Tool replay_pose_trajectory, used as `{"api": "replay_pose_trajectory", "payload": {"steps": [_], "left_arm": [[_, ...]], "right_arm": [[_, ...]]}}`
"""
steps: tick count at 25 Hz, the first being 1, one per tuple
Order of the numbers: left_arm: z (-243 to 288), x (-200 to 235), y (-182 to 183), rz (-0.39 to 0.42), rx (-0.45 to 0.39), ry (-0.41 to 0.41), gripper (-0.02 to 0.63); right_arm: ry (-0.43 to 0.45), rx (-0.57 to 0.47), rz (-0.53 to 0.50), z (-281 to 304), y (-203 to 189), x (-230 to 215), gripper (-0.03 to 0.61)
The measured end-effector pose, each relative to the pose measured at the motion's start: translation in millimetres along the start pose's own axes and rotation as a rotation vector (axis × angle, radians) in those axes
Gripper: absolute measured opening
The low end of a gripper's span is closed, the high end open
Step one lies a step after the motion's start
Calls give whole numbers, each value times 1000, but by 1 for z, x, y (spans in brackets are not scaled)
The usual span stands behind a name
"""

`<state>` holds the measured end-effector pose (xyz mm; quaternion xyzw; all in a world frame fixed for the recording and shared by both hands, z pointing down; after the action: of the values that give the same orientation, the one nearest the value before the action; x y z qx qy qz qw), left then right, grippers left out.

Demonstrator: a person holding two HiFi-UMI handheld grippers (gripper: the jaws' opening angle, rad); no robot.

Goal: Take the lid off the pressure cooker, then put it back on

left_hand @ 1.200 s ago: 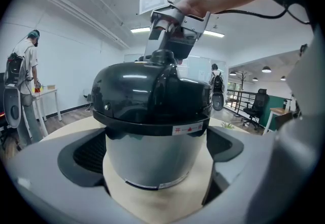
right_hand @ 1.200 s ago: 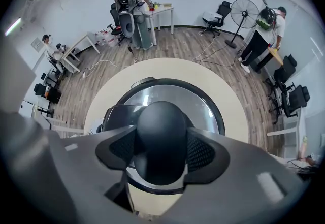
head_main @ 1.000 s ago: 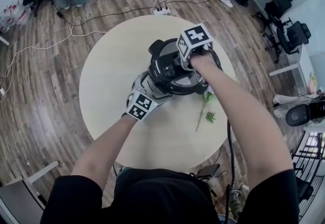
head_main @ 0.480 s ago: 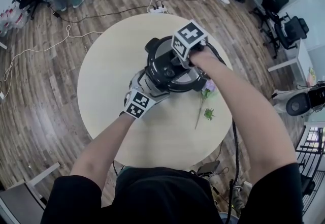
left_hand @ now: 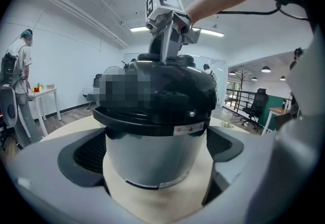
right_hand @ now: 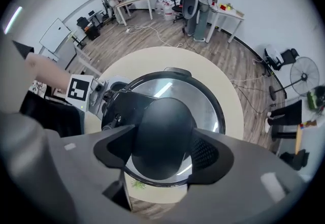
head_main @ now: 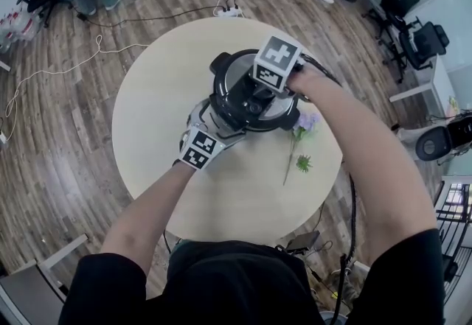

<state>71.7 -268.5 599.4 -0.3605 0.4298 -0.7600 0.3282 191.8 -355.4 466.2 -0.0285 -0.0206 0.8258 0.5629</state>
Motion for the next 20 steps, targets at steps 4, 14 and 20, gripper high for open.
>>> {"api": "replay_pose_trajectory", "payload": {"steps": [4,14,20], "left_arm": [[0,-1,-1,0,-2,1,592],[0,1,2,-23,40,0,591],[-22,2,13,-135,112,-60,523]], "right_arm": [[4,17,-56,1,0,2,324],[-27,-38,-32,0,-2,3,327],[-65,-149,167,-13,-39,8,336]]}}
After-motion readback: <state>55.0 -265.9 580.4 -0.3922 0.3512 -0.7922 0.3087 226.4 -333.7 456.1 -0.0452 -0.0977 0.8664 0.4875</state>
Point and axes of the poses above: the fingertips, and each gripper's own axes: z forward along the fingers, x to its left, y out of its top, the point moved 7 cm from there along -z, backward along the fingers, and after that the axes turned 13 degrees about -z, right-handed, at the moved point
